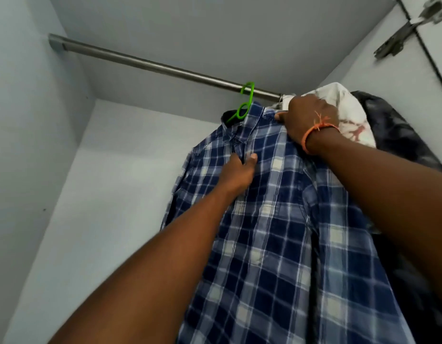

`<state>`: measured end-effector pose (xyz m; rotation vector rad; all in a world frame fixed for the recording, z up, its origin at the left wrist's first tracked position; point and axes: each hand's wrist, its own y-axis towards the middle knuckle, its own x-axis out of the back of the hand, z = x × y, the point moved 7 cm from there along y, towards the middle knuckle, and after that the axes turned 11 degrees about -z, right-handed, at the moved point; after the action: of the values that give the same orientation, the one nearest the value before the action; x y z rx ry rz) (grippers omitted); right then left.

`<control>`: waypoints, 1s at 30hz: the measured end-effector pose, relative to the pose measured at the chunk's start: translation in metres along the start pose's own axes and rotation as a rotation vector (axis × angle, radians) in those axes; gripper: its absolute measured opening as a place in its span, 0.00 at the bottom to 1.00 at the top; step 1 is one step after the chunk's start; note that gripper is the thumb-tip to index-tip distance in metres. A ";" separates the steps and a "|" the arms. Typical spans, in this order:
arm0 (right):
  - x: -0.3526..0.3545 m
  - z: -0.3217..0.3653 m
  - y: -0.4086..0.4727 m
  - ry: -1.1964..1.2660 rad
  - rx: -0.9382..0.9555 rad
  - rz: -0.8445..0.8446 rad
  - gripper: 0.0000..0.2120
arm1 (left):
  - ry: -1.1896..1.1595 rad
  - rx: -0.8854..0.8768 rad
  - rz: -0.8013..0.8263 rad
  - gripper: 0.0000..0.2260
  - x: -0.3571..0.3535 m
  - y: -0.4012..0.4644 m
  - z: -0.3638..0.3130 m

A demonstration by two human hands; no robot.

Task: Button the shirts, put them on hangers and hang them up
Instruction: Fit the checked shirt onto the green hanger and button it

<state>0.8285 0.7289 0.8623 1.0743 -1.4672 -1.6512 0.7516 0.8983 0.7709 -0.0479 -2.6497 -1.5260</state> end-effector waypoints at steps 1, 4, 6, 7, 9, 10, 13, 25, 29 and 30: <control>-0.005 0.000 0.006 -0.010 -0.011 -0.002 0.22 | 0.000 -0.015 -0.005 0.30 -0.001 0.008 0.000; -0.019 -0.003 0.021 -0.029 -0.033 -0.018 0.22 | -0.025 -0.039 -0.012 0.26 -0.004 0.027 0.003; -0.027 -0.005 0.027 -0.037 -0.042 -0.013 0.21 | -0.030 -0.050 -0.004 0.25 -0.004 0.035 0.007; -0.033 -0.007 0.027 -0.053 -0.044 0.001 0.20 | -0.020 -0.051 0.005 0.25 -0.004 0.035 0.008; -0.040 -0.009 0.026 -0.107 -0.021 0.026 0.21 | 0.013 -0.062 0.012 0.26 -0.006 0.034 0.014; -0.042 -0.009 0.024 -0.132 0.000 0.027 0.20 | 0.026 -0.068 0.017 0.25 -0.007 0.034 0.019; -0.044 -0.012 0.020 -0.181 0.054 0.020 0.19 | 0.030 -0.064 0.040 0.24 -0.013 0.024 0.029; -0.007 0.004 -0.096 -0.119 0.113 -0.175 0.25 | 0.061 -0.036 -0.024 0.21 -0.007 -0.083 0.027; 0.015 0.010 -0.198 0.119 0.079 -0.052 0.23 | 0.106 0.049 -0.076 0.18 0.006 -0.166 0.054; 0.019 0.012 -0.227 0.185 0.067 -0.016 0.22 | 0.124 0.089 -0.091 0.15 0.011 -0.192 0.069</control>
<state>0.8177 0.7495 0.6358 1.2441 -1.4048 -1.4794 0.7233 0.8614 0.5716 0.1701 -2.6506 -1.3848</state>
